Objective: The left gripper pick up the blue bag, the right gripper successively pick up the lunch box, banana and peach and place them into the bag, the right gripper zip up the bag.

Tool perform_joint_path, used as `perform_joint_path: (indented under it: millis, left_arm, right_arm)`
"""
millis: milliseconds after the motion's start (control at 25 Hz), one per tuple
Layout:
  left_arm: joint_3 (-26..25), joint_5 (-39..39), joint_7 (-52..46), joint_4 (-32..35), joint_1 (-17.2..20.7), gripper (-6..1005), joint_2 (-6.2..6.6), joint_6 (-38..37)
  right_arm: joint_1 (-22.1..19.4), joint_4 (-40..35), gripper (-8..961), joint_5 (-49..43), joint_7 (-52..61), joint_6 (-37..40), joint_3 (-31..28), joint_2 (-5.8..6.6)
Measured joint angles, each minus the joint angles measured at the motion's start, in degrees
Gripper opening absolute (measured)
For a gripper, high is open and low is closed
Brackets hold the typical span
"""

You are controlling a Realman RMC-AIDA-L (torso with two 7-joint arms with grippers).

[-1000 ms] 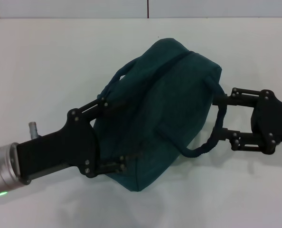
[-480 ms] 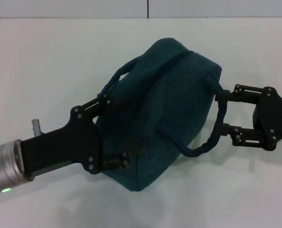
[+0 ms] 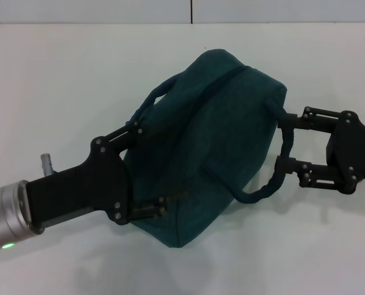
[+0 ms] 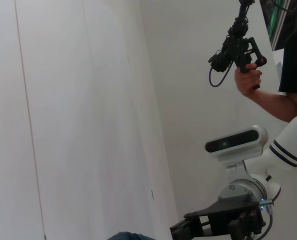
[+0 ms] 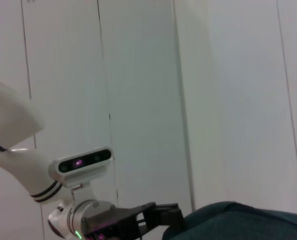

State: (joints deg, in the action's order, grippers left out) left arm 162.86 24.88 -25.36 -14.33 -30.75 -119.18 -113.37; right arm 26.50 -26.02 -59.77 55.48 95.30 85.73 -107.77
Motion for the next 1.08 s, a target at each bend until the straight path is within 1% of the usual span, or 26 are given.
perform_joint_path:
  millis: [320, 560, 1080]
  left_arm:
    - [-0.07, 0.00, 0.10, 0.19, 0.07, 845, 0.00, 0.00]
    - [-0.42, 0.16, 0.12, 0.35, 0.29, 845, 0.00, -0.01]
    - [-0.53, 0.26, 1.17, 0.34, 0.39, 845, 0.00, 0.00]
  right_arm:
    - [-0.24, -0.08, 695, 0.01, -1.78, 0.09, -0.04, -0.24]
    - [-0.82, -0.16, 695, 0.27, -3.85, 0.10, -0.04, -0.69]
    - [-0.99, -0.61, 695, 0.33, -4.07, -0.28, -0.04, -0.88]
